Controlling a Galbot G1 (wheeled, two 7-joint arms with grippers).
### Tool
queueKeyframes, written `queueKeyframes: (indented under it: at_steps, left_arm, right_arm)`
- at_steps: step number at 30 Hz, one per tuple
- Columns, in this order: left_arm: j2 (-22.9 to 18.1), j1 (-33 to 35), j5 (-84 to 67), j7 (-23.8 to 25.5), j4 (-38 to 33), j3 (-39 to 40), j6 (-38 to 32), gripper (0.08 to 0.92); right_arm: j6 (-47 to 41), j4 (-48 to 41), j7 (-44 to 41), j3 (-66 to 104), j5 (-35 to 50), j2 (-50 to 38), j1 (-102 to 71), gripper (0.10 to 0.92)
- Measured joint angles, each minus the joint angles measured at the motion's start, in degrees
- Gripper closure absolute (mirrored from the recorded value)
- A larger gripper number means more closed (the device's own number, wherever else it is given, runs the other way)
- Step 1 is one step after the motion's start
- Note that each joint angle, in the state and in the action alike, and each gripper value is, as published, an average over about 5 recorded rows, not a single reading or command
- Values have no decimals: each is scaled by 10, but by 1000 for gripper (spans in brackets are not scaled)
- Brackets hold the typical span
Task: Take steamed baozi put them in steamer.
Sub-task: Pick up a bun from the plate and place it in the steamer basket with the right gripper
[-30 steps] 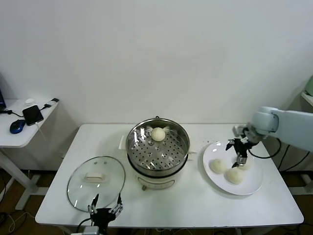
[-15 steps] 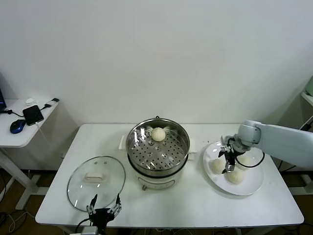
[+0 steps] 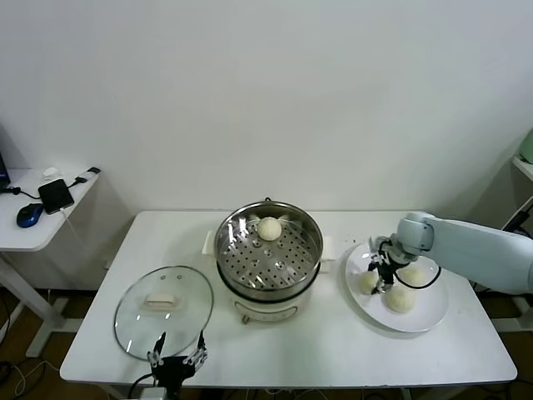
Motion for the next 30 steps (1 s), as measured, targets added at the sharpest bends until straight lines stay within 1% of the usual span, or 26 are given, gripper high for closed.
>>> queueKeyframes:
  at_steps: [6,14,22,26,30]
  left_arm:
    - [0,6,4,0,-7,5,1,177]
    - [2,9,6,0,-18,8,3,177]
    - [5,8,3,1,-32,5,5,177]
    - [1,10,1,1,-40,1,7,177]
    - [0,13,0,2,-46,-3,8,177]
  right_arm:
    - [14,24,-31,-66,45,5,111,372]
    - [2,82,-47,-139,176,47,303,372]
    - [-57,175,11,-139,317,124,384,372]
    - [-87,195,46,-126,351,167,376,372]
    - [-111,195,75,-114,363,209,347,372]
